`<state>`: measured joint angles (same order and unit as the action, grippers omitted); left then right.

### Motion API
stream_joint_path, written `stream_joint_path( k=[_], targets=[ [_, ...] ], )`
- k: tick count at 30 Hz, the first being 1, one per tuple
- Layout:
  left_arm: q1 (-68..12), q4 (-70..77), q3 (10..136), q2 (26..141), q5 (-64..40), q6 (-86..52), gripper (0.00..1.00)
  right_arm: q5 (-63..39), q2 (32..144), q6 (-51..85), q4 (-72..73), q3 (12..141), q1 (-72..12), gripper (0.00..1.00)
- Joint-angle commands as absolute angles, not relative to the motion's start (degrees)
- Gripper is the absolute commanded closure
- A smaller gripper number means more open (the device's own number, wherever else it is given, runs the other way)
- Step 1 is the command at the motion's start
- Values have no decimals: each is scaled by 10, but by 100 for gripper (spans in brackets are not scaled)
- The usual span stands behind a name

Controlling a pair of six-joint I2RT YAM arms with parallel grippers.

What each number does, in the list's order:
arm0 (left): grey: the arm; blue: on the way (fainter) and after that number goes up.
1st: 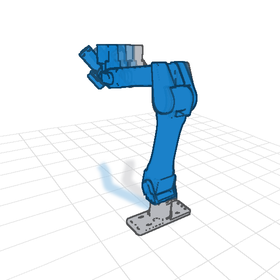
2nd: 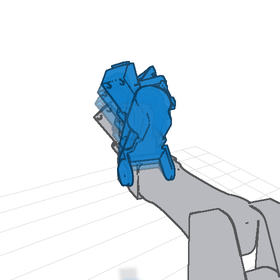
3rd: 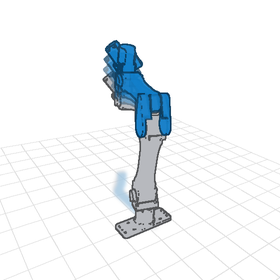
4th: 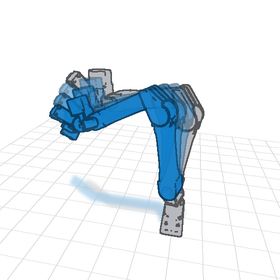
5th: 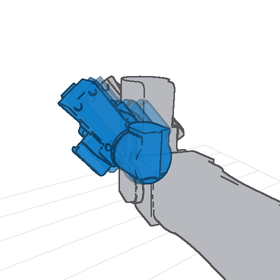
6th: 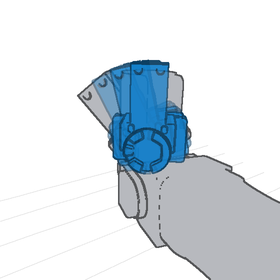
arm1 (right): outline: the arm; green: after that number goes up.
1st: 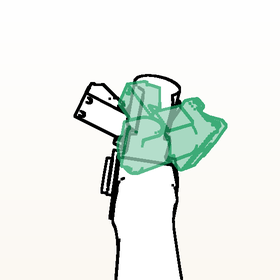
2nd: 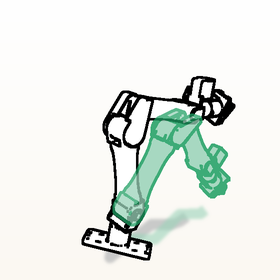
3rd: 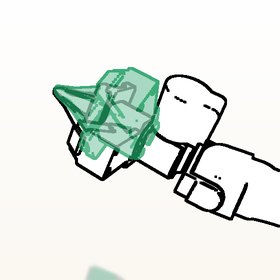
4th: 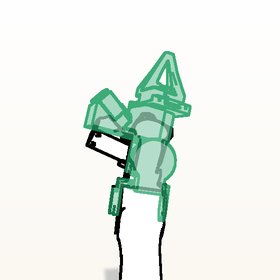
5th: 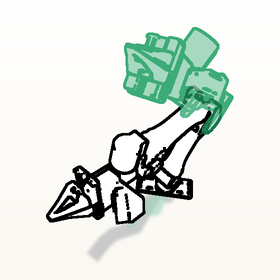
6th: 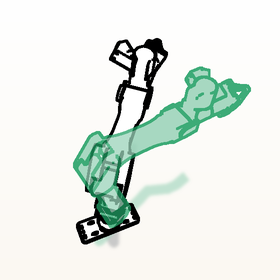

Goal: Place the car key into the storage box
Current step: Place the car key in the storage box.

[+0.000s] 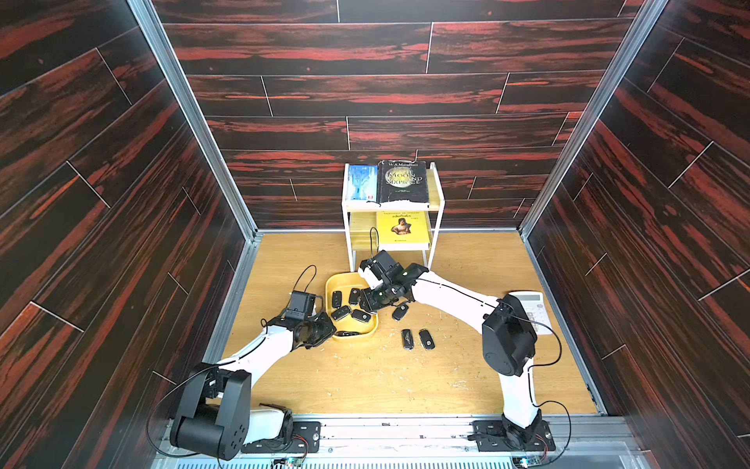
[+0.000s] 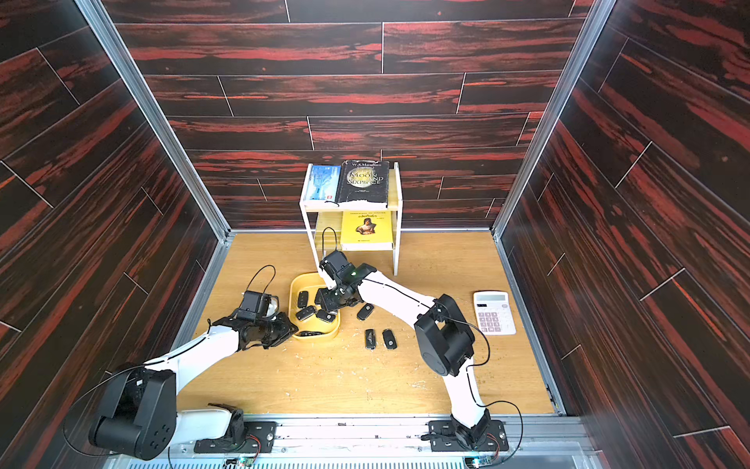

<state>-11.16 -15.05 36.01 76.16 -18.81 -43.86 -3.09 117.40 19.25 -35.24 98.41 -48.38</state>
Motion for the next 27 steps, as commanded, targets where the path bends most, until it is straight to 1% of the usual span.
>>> stream_joint_path(
  k=[1, 4, 14, 27],
  targets=[
    [-112, -167, 367, 753, -200, -427, 72, -41, 1188, 185, -355, 1002, -493, 100],
    [-113, -168, 366, 752, -205, -427, 72, -37, 1205, 184, -360, 1010, -500, 100],
    [-113, -169, 365, 744, -208, -429, 72, 29, 1271, 182, -346, 1038, -513, 100],
    [-113, -164, 354, 743, -213, -430, 72, 89, 1372, 191, -420, 1178, -516, 100]
  ],
)
